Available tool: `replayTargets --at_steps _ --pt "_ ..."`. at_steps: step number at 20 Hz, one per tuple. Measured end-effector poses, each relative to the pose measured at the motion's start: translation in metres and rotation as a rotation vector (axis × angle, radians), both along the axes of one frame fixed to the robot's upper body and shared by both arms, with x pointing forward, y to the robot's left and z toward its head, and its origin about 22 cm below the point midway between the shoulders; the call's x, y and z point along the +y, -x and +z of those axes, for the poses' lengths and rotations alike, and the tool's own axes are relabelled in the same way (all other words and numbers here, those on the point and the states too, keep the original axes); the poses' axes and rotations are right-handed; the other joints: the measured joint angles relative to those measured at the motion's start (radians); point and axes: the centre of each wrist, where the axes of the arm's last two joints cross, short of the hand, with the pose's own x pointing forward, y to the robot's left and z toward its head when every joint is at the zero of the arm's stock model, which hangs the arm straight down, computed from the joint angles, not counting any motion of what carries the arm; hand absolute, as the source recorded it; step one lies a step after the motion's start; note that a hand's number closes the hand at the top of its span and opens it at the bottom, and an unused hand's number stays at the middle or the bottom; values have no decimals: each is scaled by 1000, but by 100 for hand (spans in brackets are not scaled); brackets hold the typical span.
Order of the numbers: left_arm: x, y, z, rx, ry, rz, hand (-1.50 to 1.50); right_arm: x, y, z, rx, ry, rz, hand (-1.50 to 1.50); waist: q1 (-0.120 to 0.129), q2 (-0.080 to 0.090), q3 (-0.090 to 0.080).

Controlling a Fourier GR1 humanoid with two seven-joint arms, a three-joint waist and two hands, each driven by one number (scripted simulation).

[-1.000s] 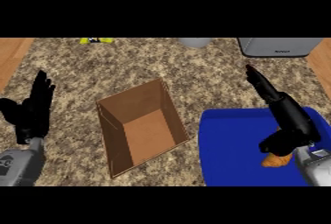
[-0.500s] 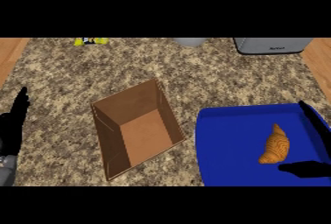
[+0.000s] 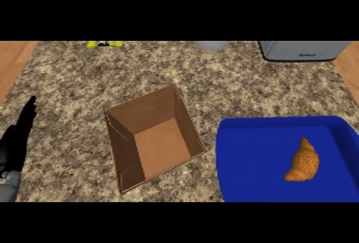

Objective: Pick the croissant from the tray and place it in the cardboard box

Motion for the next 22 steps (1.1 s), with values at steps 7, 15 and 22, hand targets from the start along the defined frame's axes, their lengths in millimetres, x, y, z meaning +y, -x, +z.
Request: replayTargets --at_steps 7,15,22 --pt "-5 -8 4 1 -9 -19 0 -18 -21 42 217 293 79 -150 17 3 -2" --pt "-11 -13 3 0 -11 -33 0 17 -61 63 509 467 155 -150 30 5 -3" --pt "-10 -16 5 4 -7 -25 0 42 -93 51 640 521 172 -150 24 3 -2"
